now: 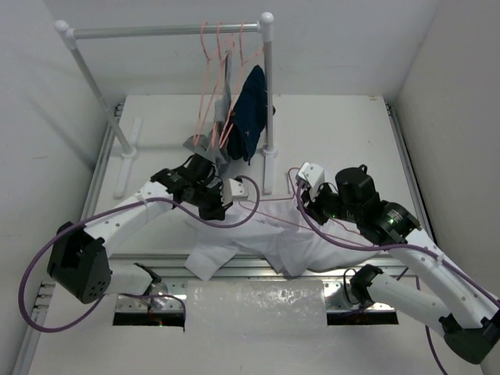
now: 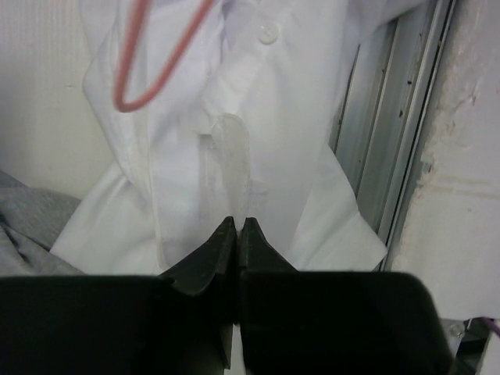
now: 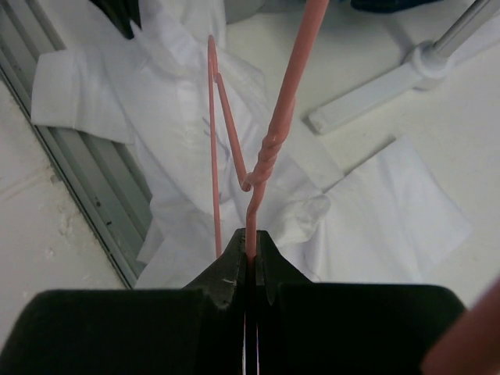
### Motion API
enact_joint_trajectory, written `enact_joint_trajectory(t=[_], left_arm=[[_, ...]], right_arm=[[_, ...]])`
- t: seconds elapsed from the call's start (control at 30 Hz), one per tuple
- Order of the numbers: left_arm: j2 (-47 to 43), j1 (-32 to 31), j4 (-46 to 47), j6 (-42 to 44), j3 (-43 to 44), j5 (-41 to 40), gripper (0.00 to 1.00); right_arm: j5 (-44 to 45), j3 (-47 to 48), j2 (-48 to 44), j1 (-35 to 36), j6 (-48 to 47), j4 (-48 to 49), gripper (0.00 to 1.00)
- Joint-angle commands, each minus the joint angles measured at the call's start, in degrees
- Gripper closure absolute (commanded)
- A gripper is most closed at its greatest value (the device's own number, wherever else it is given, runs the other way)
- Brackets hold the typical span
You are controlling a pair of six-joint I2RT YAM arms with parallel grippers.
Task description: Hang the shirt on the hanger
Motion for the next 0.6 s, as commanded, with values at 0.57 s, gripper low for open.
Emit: enact_joint_trajectory(t=[0.57], left_arm=[[-11.9,-0.5,0.7,17.2,-0.8,-1.1,1.00]], right_arm=[[-10.9,2.5,1.3,0.0,-3.9,3.1,1.00]])
